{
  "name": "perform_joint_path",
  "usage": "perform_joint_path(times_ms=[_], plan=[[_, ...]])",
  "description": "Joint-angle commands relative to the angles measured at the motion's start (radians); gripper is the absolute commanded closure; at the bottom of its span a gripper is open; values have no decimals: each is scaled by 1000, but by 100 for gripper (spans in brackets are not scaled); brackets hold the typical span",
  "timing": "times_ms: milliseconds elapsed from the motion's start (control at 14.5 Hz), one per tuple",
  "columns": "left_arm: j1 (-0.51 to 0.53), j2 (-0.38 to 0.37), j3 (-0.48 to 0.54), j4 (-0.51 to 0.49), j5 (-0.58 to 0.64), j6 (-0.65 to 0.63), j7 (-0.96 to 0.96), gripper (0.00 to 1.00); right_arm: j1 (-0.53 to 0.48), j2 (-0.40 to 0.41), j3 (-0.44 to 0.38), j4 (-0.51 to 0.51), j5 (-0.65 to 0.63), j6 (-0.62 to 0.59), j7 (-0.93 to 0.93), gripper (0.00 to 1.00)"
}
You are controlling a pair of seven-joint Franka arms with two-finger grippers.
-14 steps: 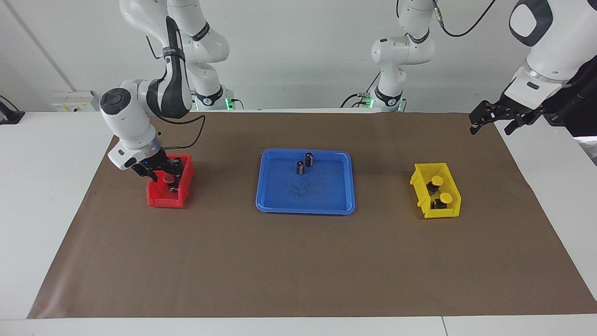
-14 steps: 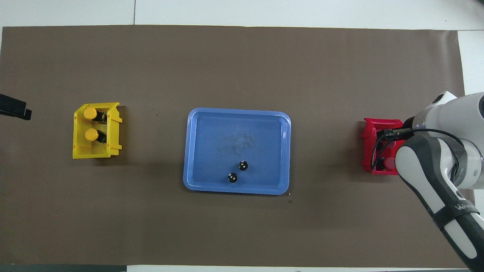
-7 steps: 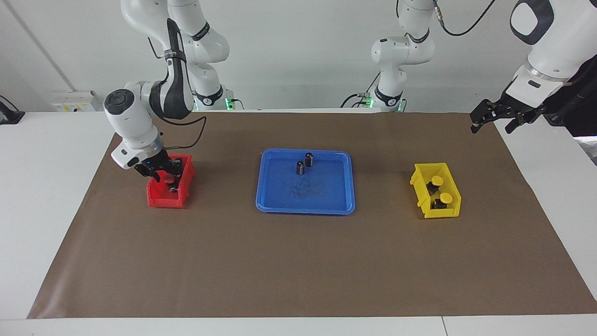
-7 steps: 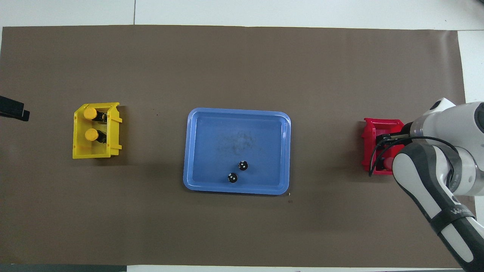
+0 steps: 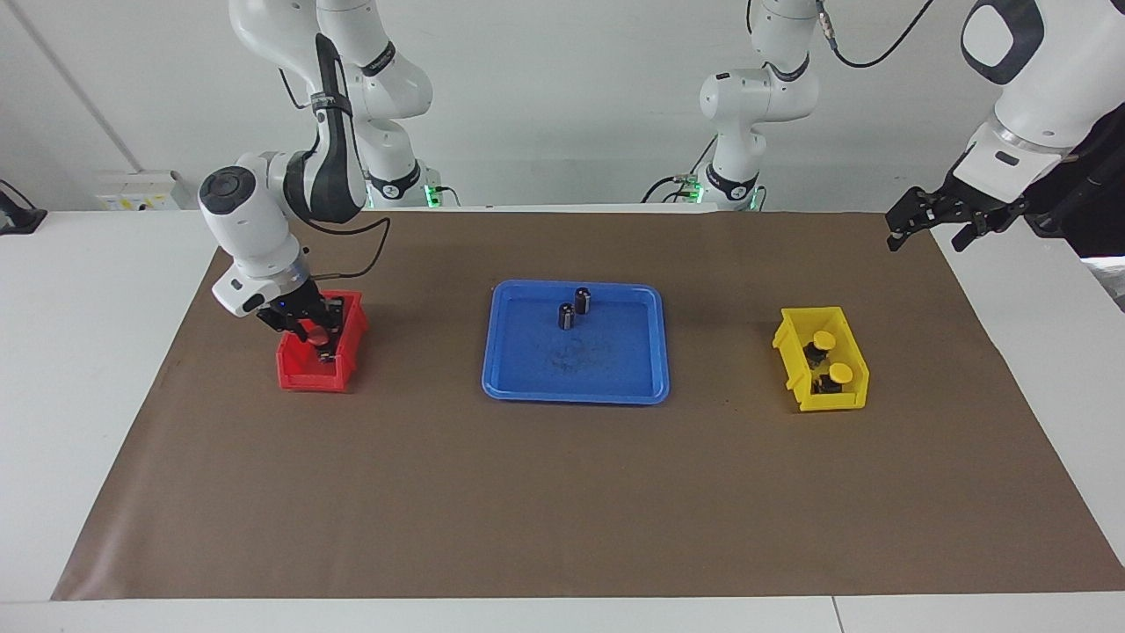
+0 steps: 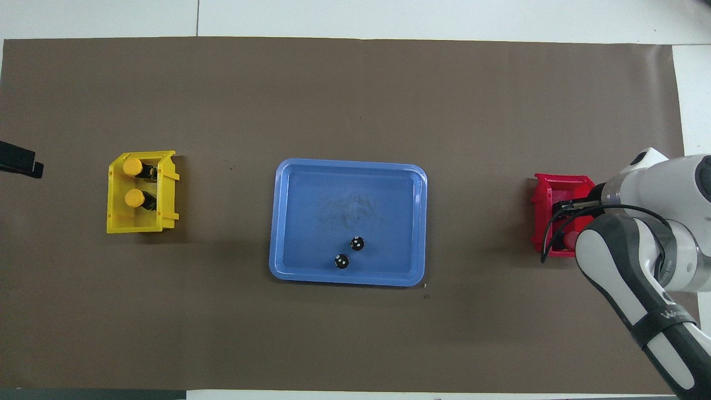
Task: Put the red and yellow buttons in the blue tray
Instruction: 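Reach the right gripper into the red holder and grasp a red button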
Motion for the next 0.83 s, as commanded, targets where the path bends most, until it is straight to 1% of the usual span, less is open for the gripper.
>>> perform_joint_path(times_ms=[0,69,276,345,414,483,552,621,759], plan=[[4,-24,0,-26,2,2,-7,0,-16,-32,3,-37,3,27,-29,48],[2,-24,0,-26,2,2,-7,0,-24,-32,3,-40,3,29,-30,52],[4,-24,0,-26,2,4,-6,0,-24,-32,3,-39,3,24,-47,71],[2,-24,1,-26,4,2,-4,0,-24,-32,3,-31,3,14,-47,75],[2,-24,1,-26,4,4,-4,0,-21,-29,3,-20,2,5,-47,75],[2,-24,1,-26,4,5,-4,0,-17,-22,3,18,2,-30,-47,75],[2,-24,1,-26,4,5,-4,0,-13,-2,5,91,0,-107,-45,75],[2,-24,1,-26,4,5,-3,0,2,29,5,189,0,-205,-42,75],[2,-24,1,-26,5,5,-3,0,60,89,5,387,0,-371,-33,75]])
